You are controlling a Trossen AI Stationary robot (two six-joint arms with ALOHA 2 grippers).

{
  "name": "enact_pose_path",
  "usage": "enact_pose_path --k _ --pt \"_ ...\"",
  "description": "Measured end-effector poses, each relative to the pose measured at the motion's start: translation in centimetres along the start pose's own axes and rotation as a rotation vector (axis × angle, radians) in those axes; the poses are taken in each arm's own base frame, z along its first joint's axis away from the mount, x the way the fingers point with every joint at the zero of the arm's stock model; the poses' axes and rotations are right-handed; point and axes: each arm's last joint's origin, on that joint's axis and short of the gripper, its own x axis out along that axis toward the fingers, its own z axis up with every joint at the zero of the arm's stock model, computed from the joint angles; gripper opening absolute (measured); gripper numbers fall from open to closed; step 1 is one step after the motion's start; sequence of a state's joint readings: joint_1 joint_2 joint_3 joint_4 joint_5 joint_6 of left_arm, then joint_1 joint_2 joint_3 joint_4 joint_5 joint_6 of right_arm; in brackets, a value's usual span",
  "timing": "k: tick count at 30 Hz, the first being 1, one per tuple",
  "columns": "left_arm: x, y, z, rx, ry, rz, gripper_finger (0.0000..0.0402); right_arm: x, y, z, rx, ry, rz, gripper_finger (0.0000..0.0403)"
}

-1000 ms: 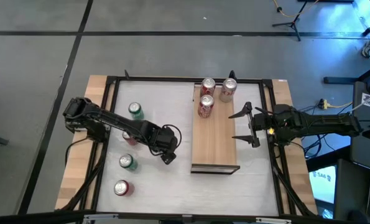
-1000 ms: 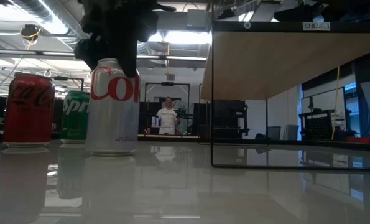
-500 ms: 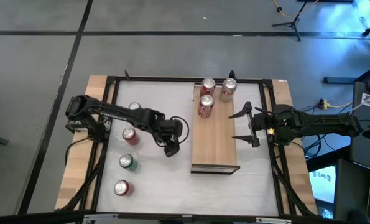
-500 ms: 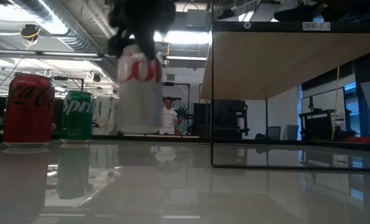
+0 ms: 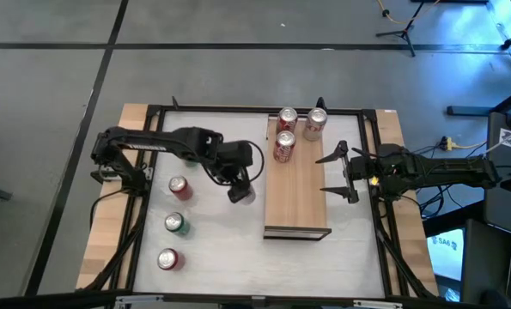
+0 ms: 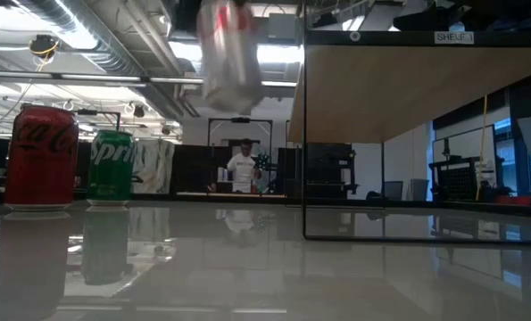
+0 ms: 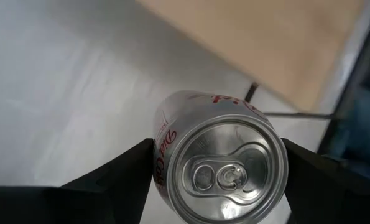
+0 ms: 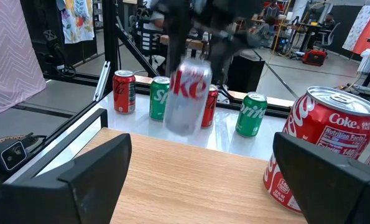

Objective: Place canned beverage on shelf
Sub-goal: Put the silver soda can on the shelf aligned with the other silver soda can

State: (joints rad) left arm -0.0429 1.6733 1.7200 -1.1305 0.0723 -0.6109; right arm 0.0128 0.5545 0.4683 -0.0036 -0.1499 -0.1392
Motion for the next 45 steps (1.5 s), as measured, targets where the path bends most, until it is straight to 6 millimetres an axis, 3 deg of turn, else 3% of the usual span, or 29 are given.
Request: enact_pose_path --k 7,12,27,36,45 --pt "-3.8 -1.1 1.5 0.004 -0.130 -0.065 0.0284 0.0 0.0 0.0 0.000 0.000 0.000 0.0386" --pt "-5.1 -1.5 2.2 0.004 -0.229 -0.073 0.0284 0.0 0.0 0.0 0.000 -0.001 0.000 0.0386" --pt "-5.5 -2.3 3.4 0.092 -0.392 -0.107 0.0284 0.0 0.1 0.2 0.004 -0.023 0.051 0.0386" --pt "-5.7 -2.7 4.0 0.217 -0.462 -0.120 0.0284 0.0 -0.1 1.8 0.191 -0.189 0.029 0.0386" --pt "-3.1 -3.1 4.7 0.328 -0.424 -0.089 0.0284 -0.2 -0.2 2.2 0.339 -0.232 0.046 0.0386"
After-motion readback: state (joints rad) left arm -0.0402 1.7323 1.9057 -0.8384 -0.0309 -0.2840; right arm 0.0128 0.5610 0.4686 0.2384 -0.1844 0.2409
